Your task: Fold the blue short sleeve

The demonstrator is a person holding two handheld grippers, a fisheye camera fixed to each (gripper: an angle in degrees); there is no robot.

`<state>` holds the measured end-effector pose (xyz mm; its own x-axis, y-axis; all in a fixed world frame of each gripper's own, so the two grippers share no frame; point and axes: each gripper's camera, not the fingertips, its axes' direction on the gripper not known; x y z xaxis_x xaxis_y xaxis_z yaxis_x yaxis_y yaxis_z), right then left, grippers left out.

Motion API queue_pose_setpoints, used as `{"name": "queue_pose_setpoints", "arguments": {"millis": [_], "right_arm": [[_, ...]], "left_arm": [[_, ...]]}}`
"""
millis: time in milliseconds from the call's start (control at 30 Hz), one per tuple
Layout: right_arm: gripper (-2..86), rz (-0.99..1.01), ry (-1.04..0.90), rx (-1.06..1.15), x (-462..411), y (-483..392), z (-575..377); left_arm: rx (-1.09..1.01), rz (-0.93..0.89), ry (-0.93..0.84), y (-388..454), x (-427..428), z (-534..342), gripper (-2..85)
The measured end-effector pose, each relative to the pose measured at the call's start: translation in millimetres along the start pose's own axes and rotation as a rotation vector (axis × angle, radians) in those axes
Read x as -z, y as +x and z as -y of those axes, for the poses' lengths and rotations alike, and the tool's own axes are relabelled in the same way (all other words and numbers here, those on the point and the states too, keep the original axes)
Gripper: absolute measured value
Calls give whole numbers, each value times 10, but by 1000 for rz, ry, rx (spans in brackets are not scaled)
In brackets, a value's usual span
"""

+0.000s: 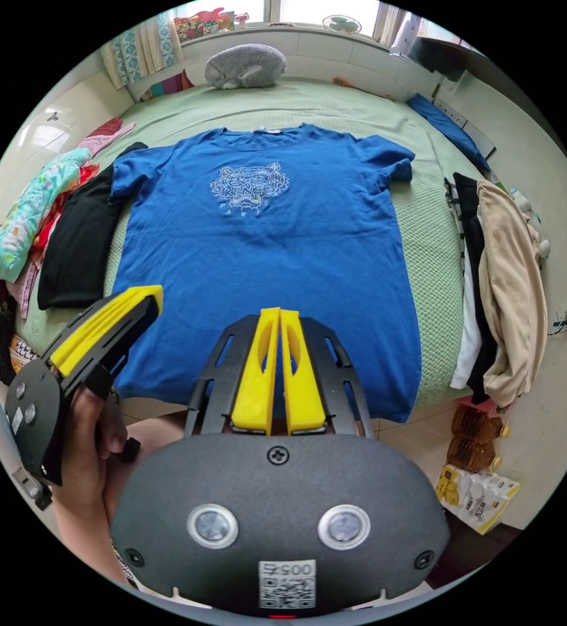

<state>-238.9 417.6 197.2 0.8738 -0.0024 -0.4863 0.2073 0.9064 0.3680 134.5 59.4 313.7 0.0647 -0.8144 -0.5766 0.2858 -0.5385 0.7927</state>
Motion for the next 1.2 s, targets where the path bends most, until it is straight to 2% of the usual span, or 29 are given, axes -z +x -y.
{"name": "queue_pose_setpoints", "arguments": {"millis": [867,1200], "right_arm": [[-12,39,-13,-28,-50,46,-18],[-12,100,51,91,36,-128,-102]], "left_arm": [[65,-51,46,-206,31,16,-2],[47,-31,33,-231,-7,67,-2]]}}
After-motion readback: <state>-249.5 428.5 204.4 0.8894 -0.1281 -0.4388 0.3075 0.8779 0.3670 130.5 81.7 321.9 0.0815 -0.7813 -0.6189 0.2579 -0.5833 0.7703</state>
